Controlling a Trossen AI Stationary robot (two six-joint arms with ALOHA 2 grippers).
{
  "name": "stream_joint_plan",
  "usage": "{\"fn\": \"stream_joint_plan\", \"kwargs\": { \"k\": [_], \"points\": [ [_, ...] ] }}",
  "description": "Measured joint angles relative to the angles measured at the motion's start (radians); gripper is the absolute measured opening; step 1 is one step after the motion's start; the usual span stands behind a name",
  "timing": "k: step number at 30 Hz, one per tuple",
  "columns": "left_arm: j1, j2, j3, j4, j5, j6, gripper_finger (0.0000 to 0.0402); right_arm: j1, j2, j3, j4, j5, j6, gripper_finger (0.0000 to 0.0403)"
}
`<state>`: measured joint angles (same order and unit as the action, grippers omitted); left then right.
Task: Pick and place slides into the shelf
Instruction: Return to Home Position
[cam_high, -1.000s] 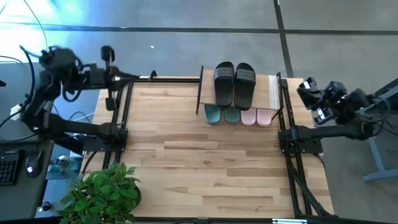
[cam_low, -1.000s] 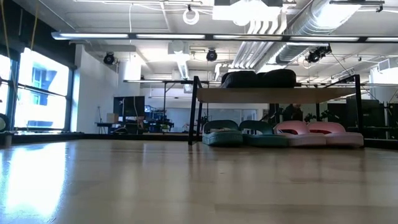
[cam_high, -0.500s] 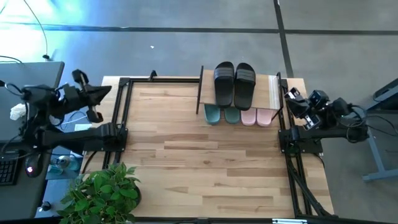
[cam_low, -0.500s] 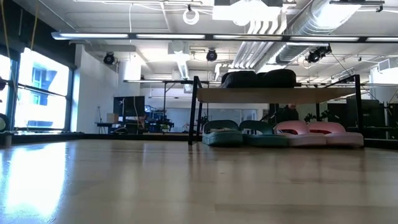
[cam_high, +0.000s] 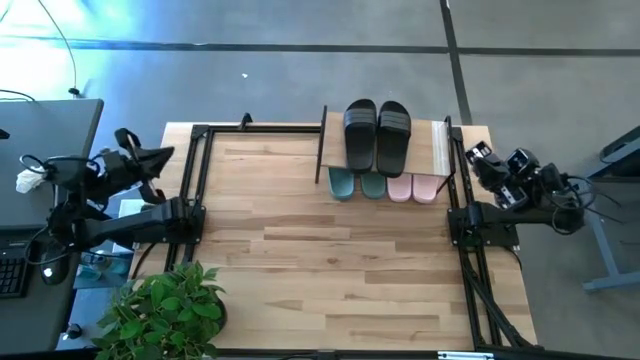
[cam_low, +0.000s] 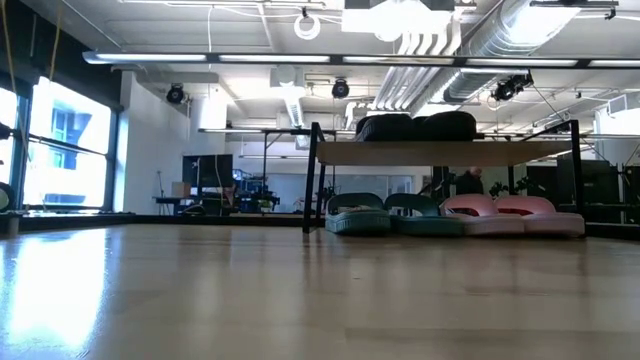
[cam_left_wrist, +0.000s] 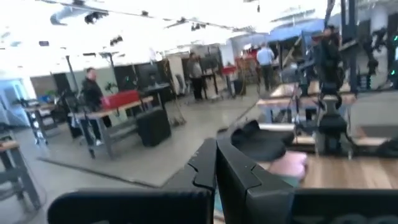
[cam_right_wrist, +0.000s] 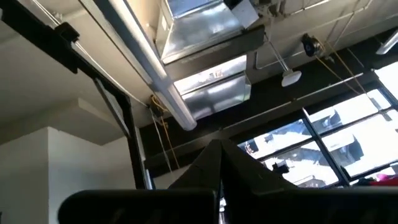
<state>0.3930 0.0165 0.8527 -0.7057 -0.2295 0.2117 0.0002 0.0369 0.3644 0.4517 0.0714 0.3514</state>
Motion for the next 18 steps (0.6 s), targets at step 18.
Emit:
{"fn": "stream_joint_plan", "kwargs": {
  "k": [18],
  "points": [
    [0.000, -0.009, -0.221, 0.272, 0.128, -0.052, 0.0000, 0.000, -0.022, -0.151, 0.196, 0.034, 0.023, 0.0000]
  ]
}}
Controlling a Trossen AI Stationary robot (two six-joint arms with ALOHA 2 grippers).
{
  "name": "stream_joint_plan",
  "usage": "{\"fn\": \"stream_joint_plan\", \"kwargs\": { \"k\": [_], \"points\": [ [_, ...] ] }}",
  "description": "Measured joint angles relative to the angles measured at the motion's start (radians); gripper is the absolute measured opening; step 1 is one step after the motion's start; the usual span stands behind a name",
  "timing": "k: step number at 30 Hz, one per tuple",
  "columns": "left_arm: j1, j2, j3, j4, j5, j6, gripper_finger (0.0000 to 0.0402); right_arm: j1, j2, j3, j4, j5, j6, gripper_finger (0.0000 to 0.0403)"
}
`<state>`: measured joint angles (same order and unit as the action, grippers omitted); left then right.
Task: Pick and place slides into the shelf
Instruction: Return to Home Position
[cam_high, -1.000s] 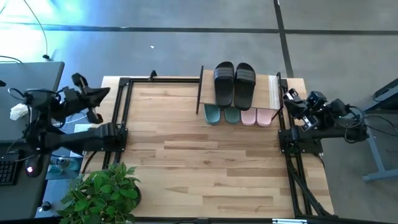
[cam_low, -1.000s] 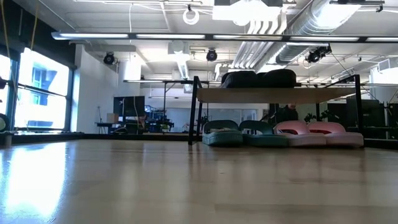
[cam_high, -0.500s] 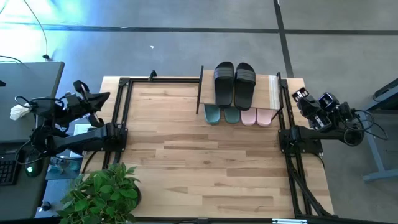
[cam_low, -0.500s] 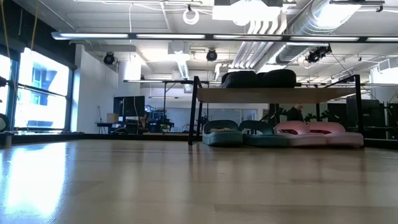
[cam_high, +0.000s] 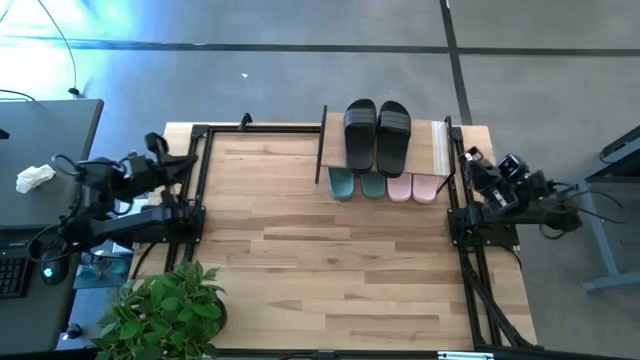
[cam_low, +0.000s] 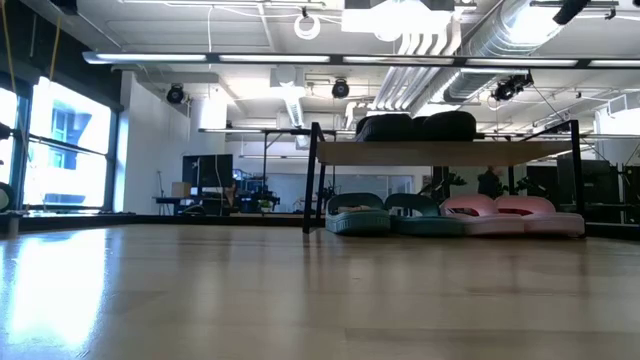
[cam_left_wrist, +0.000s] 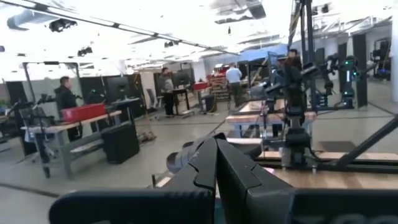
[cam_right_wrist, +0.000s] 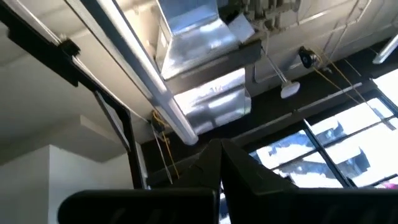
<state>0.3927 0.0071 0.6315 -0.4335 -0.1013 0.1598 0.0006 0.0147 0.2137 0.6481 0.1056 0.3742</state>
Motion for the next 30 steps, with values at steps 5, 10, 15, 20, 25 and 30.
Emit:
{"fn": "stream_joint_plan", "kwargs": {
  "k": [5, 10, 15, 20, 25, 30],
  "points": [
    [0.000, 0.000, -0.110, 0.151, 0.006, -0.009, 0.0000, 0.000, -0.001, -0.183, 0.269, 0.034, 0.062, 0.0000],
    [0.000, 0.000, -0.199, 0.262, 0.036, -0.045, 0.0000, 0.000, 0.000, -0.176, 0.262, 0.043, 0.050, 0.0000],
    [0.000, 0.000, -0.265, 0.284, 0.038, -0.091, 0.0000, 0.000, 0.000, -0.166, 0.261, 0.032, 0.046, 0.0000],
    [0.000, 0.000, -0.322, 0.365, 0.042, -0.113, 0.0000, 0.000, 0.000, -0.166, 0.251, 0.032, 0.048, 0.0000],
    [0.000, 0.000, -0.394, 0.461, 0.049, -0.132, 0.0000, 0.000, 0.000, -0.166, 0.206, 0.043, 0.070, 0.0000],
    [0.000, 0.000, -0.480, 0.574, 0.051, -0.171, 0.0000, 0.000, 0.000, -0.166, 0.180, 0.052, 0.074, 0.0000]
  ]
}}
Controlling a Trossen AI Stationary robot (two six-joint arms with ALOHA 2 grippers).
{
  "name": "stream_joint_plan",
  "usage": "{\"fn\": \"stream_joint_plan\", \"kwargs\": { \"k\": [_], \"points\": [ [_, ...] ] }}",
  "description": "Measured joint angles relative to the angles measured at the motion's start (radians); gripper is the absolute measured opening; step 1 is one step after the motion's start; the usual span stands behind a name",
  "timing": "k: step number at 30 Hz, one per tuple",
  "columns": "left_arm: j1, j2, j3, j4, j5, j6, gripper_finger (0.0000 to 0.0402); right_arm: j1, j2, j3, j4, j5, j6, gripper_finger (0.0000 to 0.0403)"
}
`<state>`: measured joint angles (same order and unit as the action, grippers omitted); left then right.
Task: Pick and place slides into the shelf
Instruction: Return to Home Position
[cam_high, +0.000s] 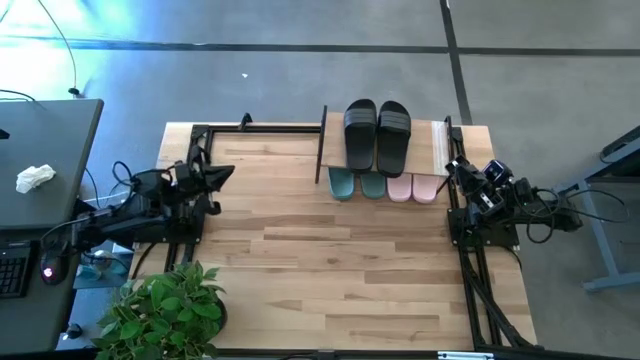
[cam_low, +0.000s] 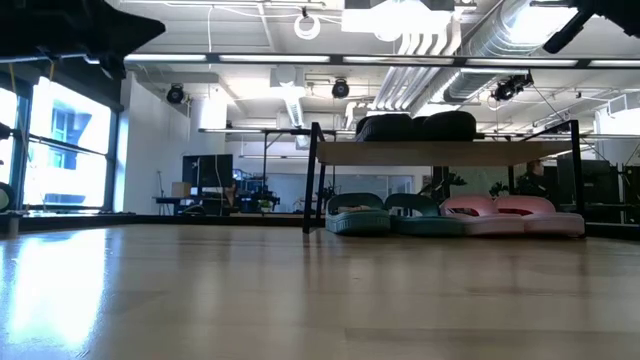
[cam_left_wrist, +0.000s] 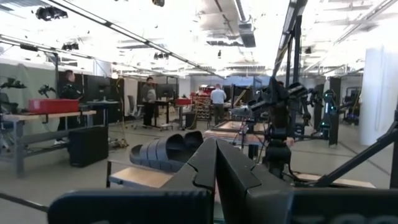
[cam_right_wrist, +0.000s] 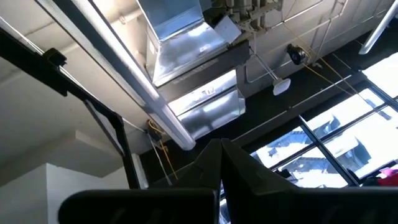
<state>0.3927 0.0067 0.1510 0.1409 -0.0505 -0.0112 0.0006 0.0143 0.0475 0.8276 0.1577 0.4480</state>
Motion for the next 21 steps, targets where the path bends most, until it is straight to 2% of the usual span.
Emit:
{"fn": "stream_joint_plan", "kwargs": {
  "k": [13, 21],
  "points": [
    [0.000, 0.000, -0.142, 0.145, 0.000, -0.077, 0.0000, 0.000, 0.000, 0.000, -0.057, -0.001, 0.026, 0.0000],
    [0.000, 0.000, -0.142, 0.118, 0.000, -0.042, 0.0000, 0.000, 0.000, 0.000, -0.122, 0.000, 0.016, 0.0000]
  ]
}}
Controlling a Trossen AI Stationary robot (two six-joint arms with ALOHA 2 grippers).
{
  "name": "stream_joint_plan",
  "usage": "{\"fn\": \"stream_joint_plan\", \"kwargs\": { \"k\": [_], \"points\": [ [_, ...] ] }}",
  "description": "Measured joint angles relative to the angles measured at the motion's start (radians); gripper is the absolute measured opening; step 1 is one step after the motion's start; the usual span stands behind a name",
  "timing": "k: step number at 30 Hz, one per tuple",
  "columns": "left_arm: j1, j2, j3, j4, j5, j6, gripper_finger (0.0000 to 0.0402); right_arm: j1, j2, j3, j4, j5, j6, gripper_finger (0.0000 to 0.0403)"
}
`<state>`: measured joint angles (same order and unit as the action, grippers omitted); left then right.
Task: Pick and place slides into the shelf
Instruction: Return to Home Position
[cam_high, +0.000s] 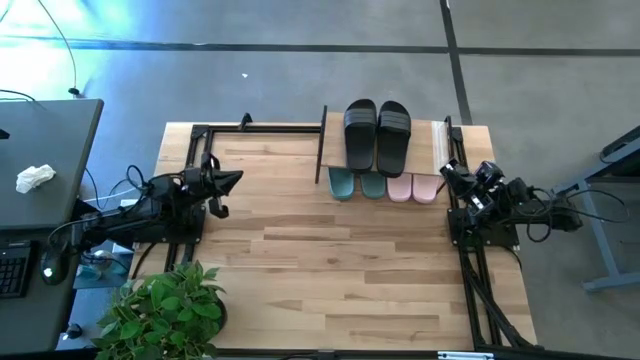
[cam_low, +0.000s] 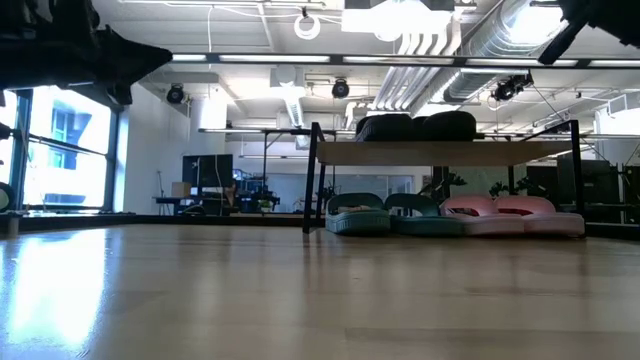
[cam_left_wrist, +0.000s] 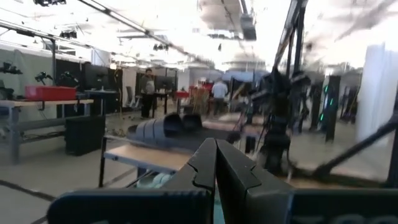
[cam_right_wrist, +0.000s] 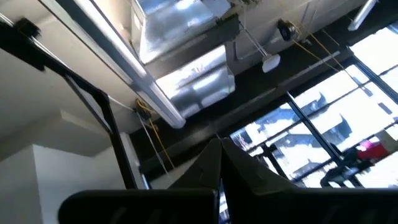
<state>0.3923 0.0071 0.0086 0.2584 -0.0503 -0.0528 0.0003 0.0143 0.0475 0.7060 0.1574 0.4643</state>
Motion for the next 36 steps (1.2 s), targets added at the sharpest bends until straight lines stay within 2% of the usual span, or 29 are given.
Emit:
{"fn": "stream_joint_plan", "kwargs": {
  "k": [5, 9, 13, 17, 21, 36],
  "points": [
    [0.000, 0.000, 0.000, -0.132, 0.003, 0.090, 0.0000, 0.000, 0.000, 0.000, -0.191, 0.013, -0.044, 0.0000],
    [0.000, 0.002, 0.000, -0.246, 0.008, 0.164, 0.0001, 0.000, 0.000, 0.000, -0.408, 0.026, -0.074, 0.0000],
    [0.000, 0.024, 0.001, -0.240, 0.016, 0.272, 0.0001, 0.000, 0.001, 0.000, -0.611, 0.059, -0.150, 0.0000],
    [0.000, 0.031, 0.001, -0.240, 0.011, 0.286, 0.0003, 0.000, 0.001, 0.000, -0.748, 0.164, -0.149, 0.0000],
    [0.000, 0.031, 0.001, -0.240, 0.011, 0.288, 0.0001, 0.000, 0.008, 0.003, -0.764, 0.238, -0.156, 0.0000],
    [0.000, 0.031, 0.001, -0.240, 0.009, 0.318, 0.0001, 0.000, 0.012, 0.003, -0.768, 0.227, -0.152, 0.0000]
  ]
}}
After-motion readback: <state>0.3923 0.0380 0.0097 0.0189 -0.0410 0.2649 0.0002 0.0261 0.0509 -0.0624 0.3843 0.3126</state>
